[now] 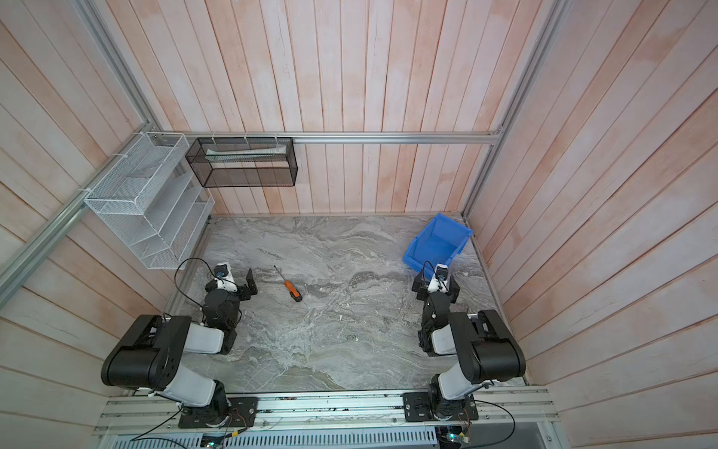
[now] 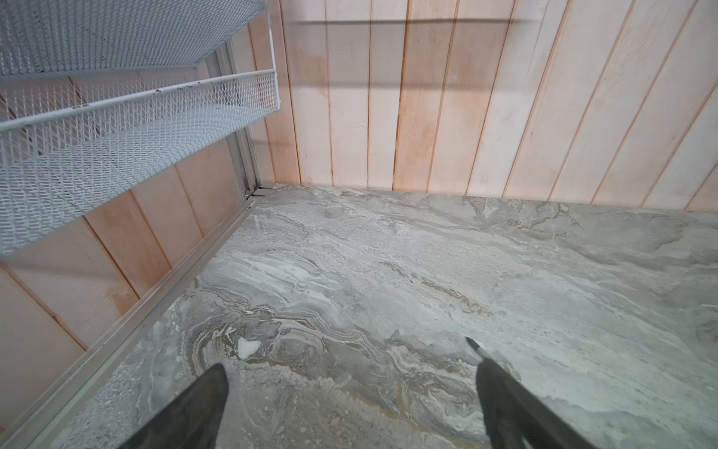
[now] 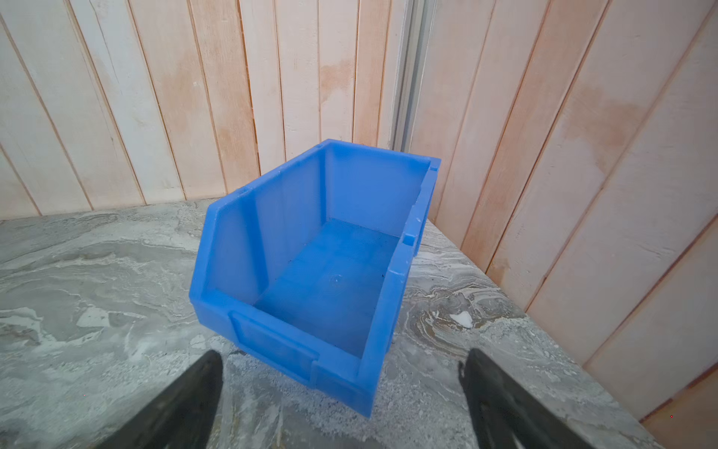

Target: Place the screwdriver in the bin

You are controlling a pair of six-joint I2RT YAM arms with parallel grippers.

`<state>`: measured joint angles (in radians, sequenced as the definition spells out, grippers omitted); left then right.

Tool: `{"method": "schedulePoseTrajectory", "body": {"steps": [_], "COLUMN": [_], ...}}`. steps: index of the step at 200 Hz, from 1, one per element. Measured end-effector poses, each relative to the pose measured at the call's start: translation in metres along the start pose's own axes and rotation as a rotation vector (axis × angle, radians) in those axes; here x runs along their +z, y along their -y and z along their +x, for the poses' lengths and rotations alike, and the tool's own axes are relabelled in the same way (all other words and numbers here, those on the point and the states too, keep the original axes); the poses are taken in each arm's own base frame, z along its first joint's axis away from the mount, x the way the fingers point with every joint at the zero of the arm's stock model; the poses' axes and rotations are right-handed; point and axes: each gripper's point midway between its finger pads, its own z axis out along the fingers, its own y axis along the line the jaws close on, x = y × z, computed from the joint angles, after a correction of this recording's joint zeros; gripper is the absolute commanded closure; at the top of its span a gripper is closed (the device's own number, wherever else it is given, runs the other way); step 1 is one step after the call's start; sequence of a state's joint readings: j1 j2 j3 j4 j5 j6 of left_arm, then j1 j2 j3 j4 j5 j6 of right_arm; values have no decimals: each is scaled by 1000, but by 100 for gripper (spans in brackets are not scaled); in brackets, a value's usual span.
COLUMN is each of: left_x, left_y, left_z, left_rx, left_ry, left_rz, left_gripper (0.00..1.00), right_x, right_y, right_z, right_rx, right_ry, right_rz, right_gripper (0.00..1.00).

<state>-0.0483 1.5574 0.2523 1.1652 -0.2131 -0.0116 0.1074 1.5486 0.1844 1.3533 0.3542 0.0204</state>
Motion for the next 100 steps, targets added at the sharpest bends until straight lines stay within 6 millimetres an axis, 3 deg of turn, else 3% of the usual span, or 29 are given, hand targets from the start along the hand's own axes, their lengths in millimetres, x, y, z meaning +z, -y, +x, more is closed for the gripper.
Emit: {"method": "schedulePoseTrajectory", "body": {"steps": [100], "left_x": [5], "left_y": [-4], "left_z": [0], "left_rx": [-23], "left_ry": [-14], "left_rz": [35], "left_gripper": [0], "right_x": [0], "right_y": [-2], "right_z": [1], "right_rx": [1], "right_ry": [-4], "right_rz": [-9], "right_gripper": [2]}}
